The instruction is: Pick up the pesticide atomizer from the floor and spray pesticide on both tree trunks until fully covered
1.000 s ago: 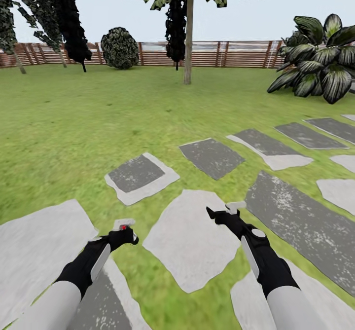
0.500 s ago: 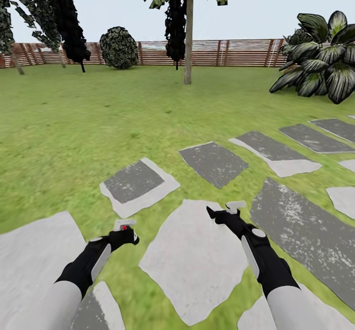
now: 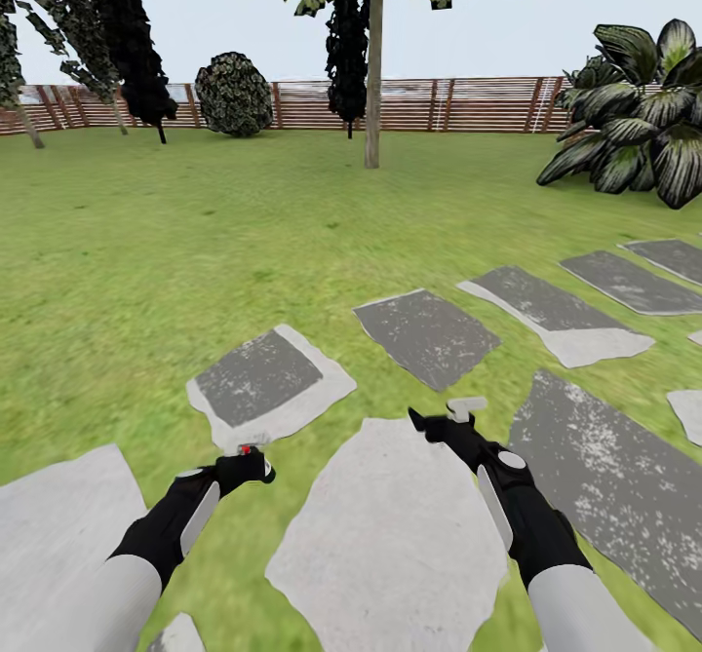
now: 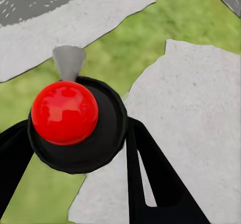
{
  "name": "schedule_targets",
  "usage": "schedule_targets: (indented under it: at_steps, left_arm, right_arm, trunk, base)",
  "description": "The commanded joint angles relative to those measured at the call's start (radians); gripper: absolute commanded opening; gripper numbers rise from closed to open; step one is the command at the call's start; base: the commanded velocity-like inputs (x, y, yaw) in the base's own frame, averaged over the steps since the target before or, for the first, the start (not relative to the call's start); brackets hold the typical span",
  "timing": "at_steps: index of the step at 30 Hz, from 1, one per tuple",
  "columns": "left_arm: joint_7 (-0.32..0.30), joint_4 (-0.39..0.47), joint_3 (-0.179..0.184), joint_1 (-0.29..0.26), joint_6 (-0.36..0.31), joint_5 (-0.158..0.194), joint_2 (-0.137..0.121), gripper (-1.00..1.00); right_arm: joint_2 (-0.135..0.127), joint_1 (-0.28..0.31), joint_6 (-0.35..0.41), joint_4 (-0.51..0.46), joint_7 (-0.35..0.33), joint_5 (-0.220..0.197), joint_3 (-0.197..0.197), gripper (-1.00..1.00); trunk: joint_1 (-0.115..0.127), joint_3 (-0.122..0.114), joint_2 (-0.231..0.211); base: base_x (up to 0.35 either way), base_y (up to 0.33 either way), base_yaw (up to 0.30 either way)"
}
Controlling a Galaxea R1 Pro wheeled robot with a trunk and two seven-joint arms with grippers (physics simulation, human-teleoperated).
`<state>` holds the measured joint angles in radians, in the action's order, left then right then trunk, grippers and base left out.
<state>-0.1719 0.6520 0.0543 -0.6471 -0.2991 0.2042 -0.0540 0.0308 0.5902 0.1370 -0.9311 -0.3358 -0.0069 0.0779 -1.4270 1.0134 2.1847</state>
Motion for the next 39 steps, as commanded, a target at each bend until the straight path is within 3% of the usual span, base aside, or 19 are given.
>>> schedule_targets:
  at_steps: [1,15,22,24,26,29,34,36,39]
  left_arm:
    - [0.002,0.002,0.004,0.000,-0.006,0.011,-0.001,-1.00]
    - [0.002,0.002,0.004,0.000,-0.006,0.011,-0.001,-1.00]
    - [0.002,0.000,0.004,0.000,-0.006,0.010,0.000,-1.00]
    - [0.001,0.000,0.003,0.000,-0.006,0.010,-0.002,-1.00]
    - [0.001,0.000,0.003,0.000,-0.006,0.010,-0.001,-1.00]
    - [0.000,0.001,0.004,0.000,-0.005,0.011,0.002,-1.00]
    - [-0.001,0.001,0.005,0.000,-0.005,0.011,0.005,-1.00]
    - [-0.003,0.001,0.004,0.000,-0.005,0.011,0.003,-1.00]
    - [-0.003,0.001,0.003,0.000,-0.005,0.011,-0.001,-1.00]
  right_arm:
    - [0.001,0.000,0.007,-0.002,-0.008,-0.001,0.005,1.00]
    - [0.000,0.000,0.008,0.001,-0.012,-0.001,0.005,1.00]
    - [0.001,-0.001,0.004,0.059,-0.087,-0.002,0.002,1.00]
    - [0.017,-0.001,0.005,0.070,-0.095,-0.004,0.001,1.00]
    - [0.051,-0.005,0.006,0.086,-0.097,0.001,0.002,1.00]
    - [0.077,-0.063,0.000,0.142,-0.097,0.005,0.003,1.00]
    - [0.087,-0.186,-0.054,0.211,-0.096,0.004,0.006,1.00]
    - [0.091,-0.246,-0.124,0.244,-0.093,0.003,0.006,1.00]
    - [0.092,-0.272,-0.219,0.303,-0.086,0.004,0.006,1.00]
  trunk:
    - [0.000,0.001,0.000]
    - [0.000,0.001,0.000]
    - [0.000,0.001,0.000]
    - [0.000,0.001,0.000]
    - [0.000,0.001,0.000]
    - [0.000,0.001,0.000]
    - [0.000,0.001,0.000]
    - [0.000,0.001,0.000]
    - [0.000,0.001,0.000]
  base:
    - [0.339,0.000,0.000]
    - [0.339,0.000,0.000]
    - [0.339,0.000,0.000]
    - [0.339,0.000,0.000]
    - [0.339,0.000,0.000]
    - [0.339,0.000,0.000]
    - [0.339,0.000,0.000]
    - [0.339,0.000,0.000]
    - [0.339,0.000,0.000]
